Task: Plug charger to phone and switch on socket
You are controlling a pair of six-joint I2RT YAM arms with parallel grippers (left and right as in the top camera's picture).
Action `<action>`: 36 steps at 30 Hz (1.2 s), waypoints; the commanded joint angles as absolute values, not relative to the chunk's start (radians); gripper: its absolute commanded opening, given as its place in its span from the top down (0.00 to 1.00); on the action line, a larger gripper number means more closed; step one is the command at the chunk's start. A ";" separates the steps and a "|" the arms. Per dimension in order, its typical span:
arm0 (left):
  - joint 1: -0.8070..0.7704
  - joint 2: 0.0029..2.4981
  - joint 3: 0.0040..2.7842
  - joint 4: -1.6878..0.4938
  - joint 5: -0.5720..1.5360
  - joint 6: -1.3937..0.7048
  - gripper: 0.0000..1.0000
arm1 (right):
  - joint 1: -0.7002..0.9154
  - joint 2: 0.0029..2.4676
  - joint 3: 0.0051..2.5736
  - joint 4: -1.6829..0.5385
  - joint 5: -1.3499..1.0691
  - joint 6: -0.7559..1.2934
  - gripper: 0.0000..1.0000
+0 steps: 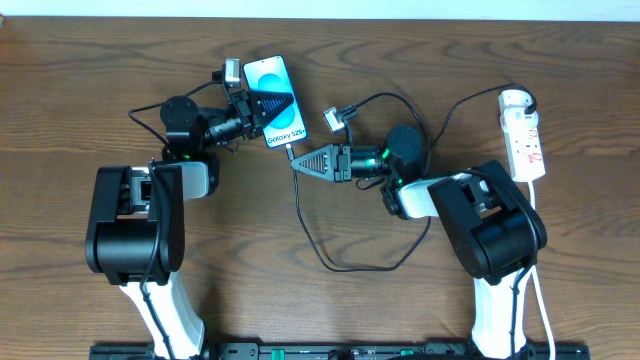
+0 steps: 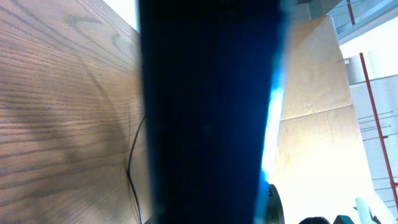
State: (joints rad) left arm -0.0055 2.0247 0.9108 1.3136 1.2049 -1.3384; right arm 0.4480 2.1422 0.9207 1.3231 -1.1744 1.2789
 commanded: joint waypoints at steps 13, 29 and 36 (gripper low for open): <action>-0.004 2.018 0.932 1.330 1.227 -1.325 0.93 | 0.440 2.146 0.935 1.328 -1.096 1.297 0.99; -0.004 2.018 0.932 1.330 1.249 -1.321 0.93 | 0.441 2.146 0.956 1.358 -1.068 1.332 0.99; -0.004 2.018 0.932 1.330 1.249 -1.321 0.93 | 0.441 2.146 0.956 1.349 -1.037 1.339 0.99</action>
